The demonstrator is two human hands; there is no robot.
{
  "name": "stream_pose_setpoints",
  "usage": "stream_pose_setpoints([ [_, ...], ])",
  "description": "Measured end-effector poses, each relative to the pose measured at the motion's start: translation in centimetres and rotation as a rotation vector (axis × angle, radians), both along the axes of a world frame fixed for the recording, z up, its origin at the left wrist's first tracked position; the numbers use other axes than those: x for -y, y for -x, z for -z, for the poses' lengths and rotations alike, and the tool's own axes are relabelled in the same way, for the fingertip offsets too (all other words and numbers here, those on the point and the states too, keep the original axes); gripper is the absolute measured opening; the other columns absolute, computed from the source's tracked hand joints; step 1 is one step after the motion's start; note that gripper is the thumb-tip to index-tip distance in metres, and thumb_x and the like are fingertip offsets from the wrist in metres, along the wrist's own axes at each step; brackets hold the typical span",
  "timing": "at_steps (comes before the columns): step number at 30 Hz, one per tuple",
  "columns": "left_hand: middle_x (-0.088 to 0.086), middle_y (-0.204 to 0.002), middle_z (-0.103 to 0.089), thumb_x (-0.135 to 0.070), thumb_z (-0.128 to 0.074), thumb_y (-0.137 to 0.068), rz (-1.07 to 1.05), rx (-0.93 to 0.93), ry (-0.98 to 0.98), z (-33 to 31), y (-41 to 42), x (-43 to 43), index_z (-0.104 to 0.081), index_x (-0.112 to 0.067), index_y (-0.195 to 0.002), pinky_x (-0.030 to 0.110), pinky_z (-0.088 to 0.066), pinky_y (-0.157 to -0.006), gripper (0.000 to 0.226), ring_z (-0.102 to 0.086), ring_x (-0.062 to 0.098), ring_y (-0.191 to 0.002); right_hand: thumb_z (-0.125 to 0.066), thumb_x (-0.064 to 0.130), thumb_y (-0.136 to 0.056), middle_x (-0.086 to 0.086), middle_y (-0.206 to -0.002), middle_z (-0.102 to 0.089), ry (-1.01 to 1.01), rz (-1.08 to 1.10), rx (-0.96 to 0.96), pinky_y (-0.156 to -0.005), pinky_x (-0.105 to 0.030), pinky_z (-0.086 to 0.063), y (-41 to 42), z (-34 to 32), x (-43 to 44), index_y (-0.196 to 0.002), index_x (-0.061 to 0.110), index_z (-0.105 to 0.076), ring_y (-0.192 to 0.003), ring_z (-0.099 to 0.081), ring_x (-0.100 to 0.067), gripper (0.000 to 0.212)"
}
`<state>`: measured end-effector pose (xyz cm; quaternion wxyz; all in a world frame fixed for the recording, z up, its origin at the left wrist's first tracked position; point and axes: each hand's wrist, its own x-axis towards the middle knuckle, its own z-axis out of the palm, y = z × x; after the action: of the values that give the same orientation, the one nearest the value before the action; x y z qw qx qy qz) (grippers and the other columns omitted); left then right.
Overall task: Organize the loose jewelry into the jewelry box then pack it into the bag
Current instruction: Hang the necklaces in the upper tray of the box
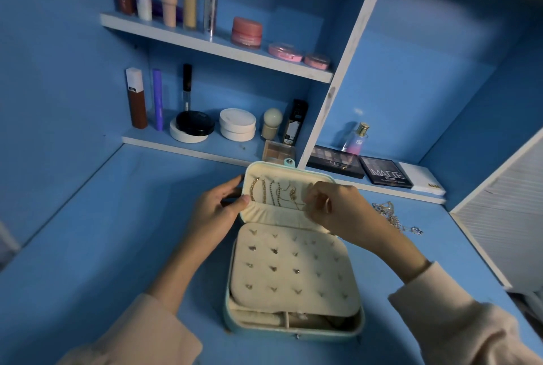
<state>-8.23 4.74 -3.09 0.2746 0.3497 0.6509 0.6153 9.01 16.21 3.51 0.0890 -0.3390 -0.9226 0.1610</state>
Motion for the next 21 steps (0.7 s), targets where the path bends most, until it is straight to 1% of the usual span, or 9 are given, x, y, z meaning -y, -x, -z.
stream_pose_setpoints([
  [3, -0.019, -0.097, -0.062, -0.009, -0.061, -0.089, 0.003, 0.001, 0.003, 0.0, 0.1, 0.0, -0.054, -0.016, -0.132, -0.003, -0.040, -0.067, 0.044, -0.056, -0.012, -0.088, -0.061, 0.021, -0.084, 0.014, -0.075, -0.050, 0.050, -0.004, 0.110, -0.066, -0.026, -0.041, 0.0, 0.1, 0.4, -0.089, 0.022, -0.056, -0.077, -0.051, -0.015, 0.007],
  [7, -0.021, -0.097, -0.062, -0.010, -0.061, -0.089, 0.002, 0.001, 0.006, 0.0, 0.1, 0.0, -0.054, -0.017, -0.132, -0.003, -0.040, -0.067, 0.044, -0.056, -0.011, -0.089, -0.062, 0.021, -0.080, 0.007, -0.080, -0.052, 0.029, 0.009, 0.068, -0.065, -0.026, -0.039, -0.1, 0.4, 0.3, -0.082, 0.020, -0.057, -0.080, -0.052, -0.018, 0.005],
  [9, -0.022, -0.095, -0.061, -0.009, -0.061, -0.089, -0.001, 0.003, 0.006, -0.1, 0.0, 0.0, -0.054, -0.017, -0.132, -0.003, -0.039, -0.066, 0.044, -0.056, -0.012, -0.087, -0.060, 0.021, -0.082, 0.006, -0.076, -0.050, 0.000, -0.025, 0.051, -0.063, -0.028, -0.037, -0.2, 0.6, 0.4, -0.097, 0.023, -0.057, -0.077, -0.050, -0.019, 0.016],
  [11, -0.024, -0.094, -0.060, -0.009, -0.061, -0.089, -0.003, 0.003, 0.005, -0.1, 0.0, 0.1, -0.055, -0.017, -0.131, -0.004, -0.038, -0.064, 0.043, -0.055, -0.015, -0.084, -0.058, 0.022, -0.085, 0.006, -0.078, -0.047, -0.041, -0.063, 0.054, -0.065, -0.028, -0.037, -0.4, 1.0, 0.5, -0.124, 0.030, -0.050, -0.076, -0.048, -0.018, 0.041],
  [13, -0.023, -0.094, -0.060, -0.008, -0.060, -0.089, 0.001, 0.001, 0.005, -0.2, -0.1, 0.1, -0.055, -0.017, -0.131, -0.004, -0.038, -0.063, 0.043, -0.055, -0.015, -0.084, -0.056, 0.023, -0.086, 0.006, -0.084, -0.047, -0.092, -0.086, 0.057, -0.070, -0.029, -0.039, -0.5, 1.1, 0.5, -0.135, 0.033, -0.044, -0.081, -0.046, -0.016, 0.051],
  [16, -0.020, -0.095, -0.060, -0.008, -0.060, -0.089, 0.007, 0.001, 0.005, -0.2, -0.1, 0.1, -0.054, -0.016, -0.131, -0.004, -0.039, -0.063, 0.043, -0.055, -0.011, -0.087, -0.059, 0.021, -0.085, 0.010, -0.089, -0.047, -0.116, -0.111, 0.002, -0.077, -0.032, -0.044, -0.7, 1.3, 0.5, -0.124, 0.032, -0.057, -0.082, -0.045, -0.011, 0.040],
  [18, -0.021, -0.096, -0.061, -0.009, -0.061, -0.089, 0.005, 0.001, 0.006, -0.2, -0.1, 0.2, -0.054, -0.017, -0.131, -0.003, -0.039, -0.063, 0.043, -0.055, -0.011, -0.089, -0.061, 0.018, -0.083, 0.010, -0.086, -0.048, -0.111, -0.114, -0.027, -0.071, -0.028, -0.040, -0.7, 1.3, 0.5, -0.112, 0.027, -0.063, -0.075, -0.043, -0.010, 0.030],
  [19, -0.021, -0.097, -0.061, -0.010, -0.061, -0.089, 0.006, 0.000, 0.007, -0.2, 0.0, 0.2, -0.055, -0.017, -0.131, -0.003, -0.039, -0.063, 0.043, -0.055, -0.011, -0.090, -0.061, 0.018, -0.083, 0.011, -0.084, -0.048, -0.108, -0.115, -0.034, -0.068, -0.026, -0.037, -0.8, 1.3, 0.5, -0.110, 0.026, -0.063, -0.072, -0.042, -0.009, 0.029],
  [21, -0.022, -0.097, -0.061, -0.011, -0.061, -0.090, 0.012, 0.000, 0.011, -0.2, 0.0, 0.2, -0.055, -0.019, -0.131, -0.003, -0.039, -0.063, 0.043, -0.055, -0.011, -0.089, -0.061, 0.018, -0.083, 0.012, -0.081, -0.046, -0.098, -0.111, -0.033, -0.067, -0.024, -0.033, -0.8, 1.3, 0.5, -0.119, 0.029, -0.058, -0.072, -0.042, -0.010, 0.038],
])
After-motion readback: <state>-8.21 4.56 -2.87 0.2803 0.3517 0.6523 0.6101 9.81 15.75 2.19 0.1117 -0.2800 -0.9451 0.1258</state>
